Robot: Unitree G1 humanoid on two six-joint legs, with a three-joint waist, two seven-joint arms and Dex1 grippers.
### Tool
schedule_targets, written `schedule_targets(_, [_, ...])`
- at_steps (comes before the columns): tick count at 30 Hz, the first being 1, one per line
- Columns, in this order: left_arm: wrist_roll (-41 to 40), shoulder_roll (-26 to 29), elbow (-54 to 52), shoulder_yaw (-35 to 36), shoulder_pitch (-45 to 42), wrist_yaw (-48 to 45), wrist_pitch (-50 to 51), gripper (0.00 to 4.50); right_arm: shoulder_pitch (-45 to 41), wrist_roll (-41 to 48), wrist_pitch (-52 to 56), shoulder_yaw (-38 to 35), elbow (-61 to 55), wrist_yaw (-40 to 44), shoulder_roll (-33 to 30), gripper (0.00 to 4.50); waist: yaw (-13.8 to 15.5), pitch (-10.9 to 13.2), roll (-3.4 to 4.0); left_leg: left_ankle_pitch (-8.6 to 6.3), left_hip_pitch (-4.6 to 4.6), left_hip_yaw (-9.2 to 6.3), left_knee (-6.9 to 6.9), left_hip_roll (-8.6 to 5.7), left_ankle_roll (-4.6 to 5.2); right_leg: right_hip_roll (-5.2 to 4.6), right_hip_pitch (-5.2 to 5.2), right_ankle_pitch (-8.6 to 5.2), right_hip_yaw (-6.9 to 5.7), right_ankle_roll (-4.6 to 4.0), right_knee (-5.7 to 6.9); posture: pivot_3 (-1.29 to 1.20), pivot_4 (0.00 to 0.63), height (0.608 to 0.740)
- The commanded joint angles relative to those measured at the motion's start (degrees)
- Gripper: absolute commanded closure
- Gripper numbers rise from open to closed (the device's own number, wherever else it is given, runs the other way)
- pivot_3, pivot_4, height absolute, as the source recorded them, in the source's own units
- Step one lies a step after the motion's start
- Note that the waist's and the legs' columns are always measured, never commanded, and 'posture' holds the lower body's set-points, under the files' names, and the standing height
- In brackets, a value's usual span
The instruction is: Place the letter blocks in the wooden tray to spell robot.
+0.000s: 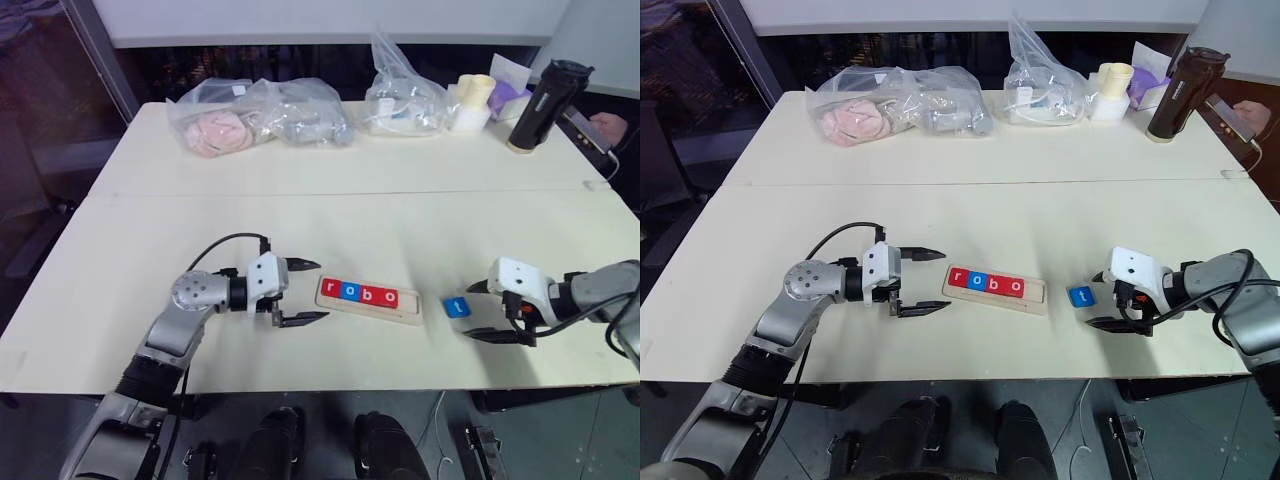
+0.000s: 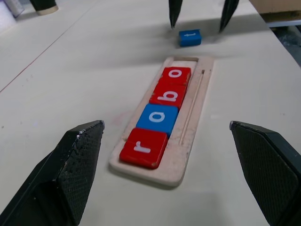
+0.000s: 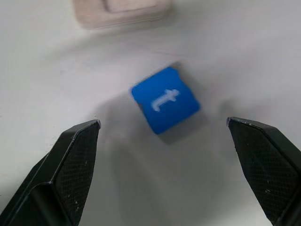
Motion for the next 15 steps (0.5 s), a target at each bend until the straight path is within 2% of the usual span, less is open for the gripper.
schedule_targets(1, [-0.45, 0.85, -2.68, 0.78, 0.38, -0.02, -0.03, 0.0, -2.74, -1.26, -2.43, 0.4, 3.07, 1.9, 1.25, 0.04, 0.01, 0.0, 0.0, -0.01, 0.0, 0.0, 0.0, 0.0, -0.01, 0.0, 0.01, 0.0, 0.0, -0.01, -0.01, 0.0, 0.15, 0.738])
schedule_targets(11, [-2.15, 2.41, -3.41, 1.54, 0.06, -1.28, 2.05, 0.0, -5.58, -3.92, -4.85, 1.21, 7.15, 3.1, 4.44, 0.04, 0.04, -0.01, 0.02, -0.07, 0.01, 0.0, 0.03, 0.0, -0.12, 0.0, 0.01, -0.05, 0.01, -0.13, 0.02, 0.0, 0.15, 0.738])
schedule_targets(12, [-2.36, 2.57, -3.53, 1.54, 0.07, -1.46, 2.3, 0.0, -5.62, -4.03, -4.88, 1.19, 7.2, 3.16, 4.55, 0.6, 0.04, -0.01, 0.02, -0.07, 0.02, -0.01, 0.03, 0.0, -0.12, 0.0, 0.01, -0.04, 0.01, -0.12, 0.02, 0.0, 0.15, 0.738])
schedule_targets(13, [-2.63, 2.82, -3.69, 1.53, 0.14, -1.76, 2.59, 0.0, -5.61, -4.15, -4.99, 1.2, 7.23, 3.35, 4.62, 0.88, 0.03, -0.01, 0.03, -0.07, 0.02, -0.01, 0.03, 0.0, -0.12, 0.0, 0.01, -0.04, 0.01, -0.12, 0.03, 0.0, 0.15, 0.738])
schedule_targets(15, [-3.19, 3.37, -3.97, 1.63, 0.27, -2.69, 3.05, 0.0, -5.65, -4.36, -5.22, 1.27, 7.32, 3.67, 4.78, 1.92, 0.02, -0.01, 0.03, -0.08, 0.02, 0.0, 0.04, 0.0, -0.14, 0.0, 0.01, -0.05, 0.01, -0.14, 0.03, 0.0, 0.15, 0.738])
